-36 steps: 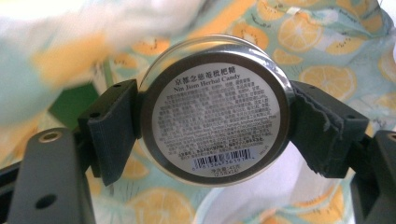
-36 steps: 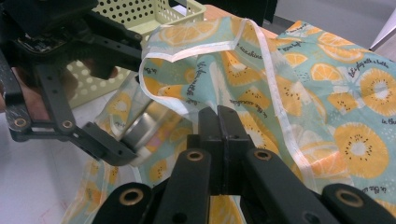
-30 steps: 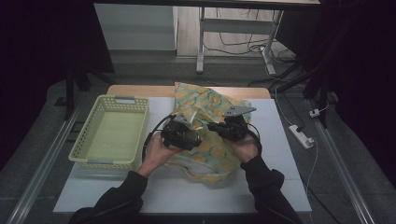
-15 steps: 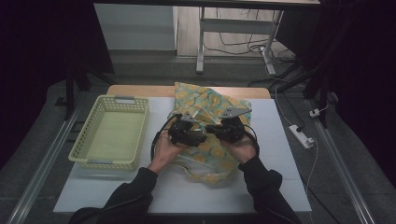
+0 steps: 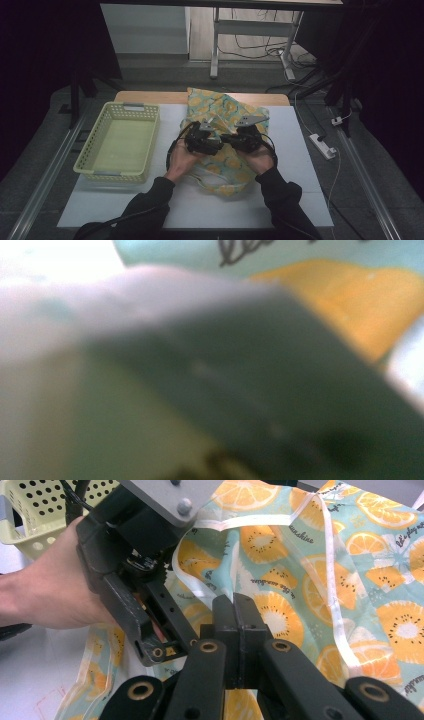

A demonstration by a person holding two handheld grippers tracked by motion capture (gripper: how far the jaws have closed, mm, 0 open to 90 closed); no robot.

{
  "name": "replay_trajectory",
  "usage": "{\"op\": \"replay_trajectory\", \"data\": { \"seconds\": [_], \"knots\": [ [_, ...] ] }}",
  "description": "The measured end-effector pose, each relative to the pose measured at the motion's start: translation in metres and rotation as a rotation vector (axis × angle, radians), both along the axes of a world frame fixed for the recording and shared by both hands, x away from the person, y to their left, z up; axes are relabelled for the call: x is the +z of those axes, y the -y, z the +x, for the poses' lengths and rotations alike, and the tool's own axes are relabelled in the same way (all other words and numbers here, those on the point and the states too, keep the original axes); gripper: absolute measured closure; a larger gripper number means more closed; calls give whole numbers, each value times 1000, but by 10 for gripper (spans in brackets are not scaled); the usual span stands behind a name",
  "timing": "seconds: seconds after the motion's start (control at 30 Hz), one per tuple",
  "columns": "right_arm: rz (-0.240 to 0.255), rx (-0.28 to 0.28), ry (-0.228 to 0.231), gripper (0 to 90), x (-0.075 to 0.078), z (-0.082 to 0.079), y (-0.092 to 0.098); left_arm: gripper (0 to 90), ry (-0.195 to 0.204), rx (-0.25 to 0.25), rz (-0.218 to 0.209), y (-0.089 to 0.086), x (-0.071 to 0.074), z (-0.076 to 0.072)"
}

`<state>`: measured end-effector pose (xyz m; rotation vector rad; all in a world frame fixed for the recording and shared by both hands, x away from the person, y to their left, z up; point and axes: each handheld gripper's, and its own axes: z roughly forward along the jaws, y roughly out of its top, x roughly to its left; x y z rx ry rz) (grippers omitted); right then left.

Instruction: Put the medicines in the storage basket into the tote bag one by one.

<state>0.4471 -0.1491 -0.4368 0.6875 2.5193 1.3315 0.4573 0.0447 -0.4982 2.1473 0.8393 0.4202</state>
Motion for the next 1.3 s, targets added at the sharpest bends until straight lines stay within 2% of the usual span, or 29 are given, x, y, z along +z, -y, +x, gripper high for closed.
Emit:
{"op": "replay_trajectory", "data": {
  "seconds": [0.17, 0.33, 0.4, 0.6, 0.73, 0.83, 1.1, 1.3],
  "knots": [
    [-1, -1, 1, 900, 0, 0, 0, 198, 15, 24, 12, 4, -2, 2],
    [-2, 1, 1, 900, 0, 0, 0, 99, 0, 27, -3, 6, -2, 4],
    [-3, 0, 1, 900, 1, 0, 0, 89, -10, 16, -18, 5, -1, 3],
    [6, -4, 5, 900, 3, 1, 4, 73, -31, -23, -30, 2, 6, -3],
    [10, -7, 6, 900, 5, 1, 5, 44, -63, -55, -41, 1, 10, -7],
    [12, -7, 7, 900, 5, 1, 5, 12, -99, -80, -87, -2, 12, -10],
    [12, -7, 8, 900, 5, 0, 5, 0, -148, -142, -136, -14, 17, -21],
    [12, -6, 8, 900, 5, 0, 5, 0, -147, -175, -147, -22, 21, -30]
  ]
}}
